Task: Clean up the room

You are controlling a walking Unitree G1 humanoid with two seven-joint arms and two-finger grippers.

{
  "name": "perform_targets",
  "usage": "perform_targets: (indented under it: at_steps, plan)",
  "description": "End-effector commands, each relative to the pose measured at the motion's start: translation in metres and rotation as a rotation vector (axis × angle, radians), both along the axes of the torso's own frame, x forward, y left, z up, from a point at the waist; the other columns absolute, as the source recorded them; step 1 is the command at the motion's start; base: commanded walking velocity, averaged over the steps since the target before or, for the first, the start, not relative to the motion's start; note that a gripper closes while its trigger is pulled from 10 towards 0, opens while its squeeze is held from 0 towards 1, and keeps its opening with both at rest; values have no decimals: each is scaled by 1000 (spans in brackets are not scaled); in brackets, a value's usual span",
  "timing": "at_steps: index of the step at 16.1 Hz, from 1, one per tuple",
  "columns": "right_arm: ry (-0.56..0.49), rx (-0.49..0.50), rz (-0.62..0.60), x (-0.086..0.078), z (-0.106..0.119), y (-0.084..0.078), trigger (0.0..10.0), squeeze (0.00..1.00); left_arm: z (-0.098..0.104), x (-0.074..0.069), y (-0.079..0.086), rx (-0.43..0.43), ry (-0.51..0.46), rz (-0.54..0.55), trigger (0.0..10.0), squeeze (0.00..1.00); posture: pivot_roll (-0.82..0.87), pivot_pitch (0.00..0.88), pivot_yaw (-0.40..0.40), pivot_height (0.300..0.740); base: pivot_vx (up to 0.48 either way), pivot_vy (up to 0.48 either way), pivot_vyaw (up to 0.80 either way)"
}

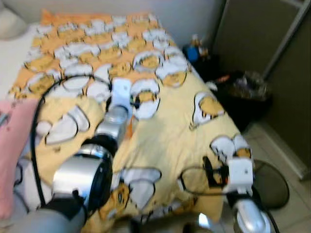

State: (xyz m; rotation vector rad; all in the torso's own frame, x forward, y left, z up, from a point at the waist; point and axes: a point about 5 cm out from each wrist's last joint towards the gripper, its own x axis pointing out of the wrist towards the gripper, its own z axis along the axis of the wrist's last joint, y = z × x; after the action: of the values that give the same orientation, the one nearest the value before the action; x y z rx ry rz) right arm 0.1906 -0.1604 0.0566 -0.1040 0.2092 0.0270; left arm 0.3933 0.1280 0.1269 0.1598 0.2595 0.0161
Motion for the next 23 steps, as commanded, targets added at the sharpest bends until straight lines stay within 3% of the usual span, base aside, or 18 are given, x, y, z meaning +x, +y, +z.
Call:
perform_targets:
  at_steps: [1, 3, 4, 5, 7, 10, 12, 15, 18, 20, 22, 23]
  plan:
    - [-13, -12, 18, -6, 8, 4, 10000, 0, -3, -2, 15, 80, -12, 47, 10000, 0, -226, 197, 33, 740, 0, 0, 0]
    - [-5, -20, 36, -16, 10, 9, 10000, 0, -2, -2, 21, 58, -29, 63, 10000, 0, -245, 209, 38, 740, 0, 0, 0]
    - [-32, -24, 40, -17, 18, 13, 10000, 0, -2, -2, 19, -19, -53, 38, 10000, 0, -252, 211, 49, 740, 0, 0, 0]
    - [-71, -20, 34, -15, 27, 15, 10000, 0, 0, -3, 21, -24, -99, -1, 10000, 0, -248, 211, 48, 740, 0, 0, 0]
    - [-111, 2, 26, -10, 37, 17, 10000, 0, -4, -9, 42, -32, -139, 16, 10000, 0, -211, 202, 44, 740, 0, 0, 0]
    - [-93, 4, 46, -8, 34, 21, 10000, 0, 0, -10, 57, 33, -176, 26, 10000, 0, -179, 201, 26, 740, 0, 0, 0]
    - [-90, 2, 79, -9, 36, 27, 10000, 0, 14, -5, 71, 37, -196, 99, 10000, 0, -189, 204, 23, 740, 0, 0, 0]
    - [-65, -15, 56, -12, 35, 24, 10000, 0, 24, 0, 70, 26, -204, 102, 10000, 0, -215, 212, 34, 740, 0, 0, 0]
    - [-53, -9, 43, -19, 34, 24, 10000, 0, 26, 3, 69, 20, -182, 106, 10000, 0, -234, 228, 43, 740, 0, 0, -763]
    - [-44, -11, 34, -27, 34, 24, 10000, 0, 23, 5, 61, -49, -137, 89, 10000, 0, -253, 243, 45, 740, 0, 0, 0]
    - [-37, -10, 28, -31, 34, 24, 10000, 0, 20, 4, 55, -44, -123, 72, 10000, 0, -257, 247, 43, 740, 0, 0, 0]
    - [-32, -10, 28, -34, 35, 24, 10000, 0, 18, 3, 58, 55, -124, 101, 10000, 0, -266, 260, 41, 740, 0, 0, 0]
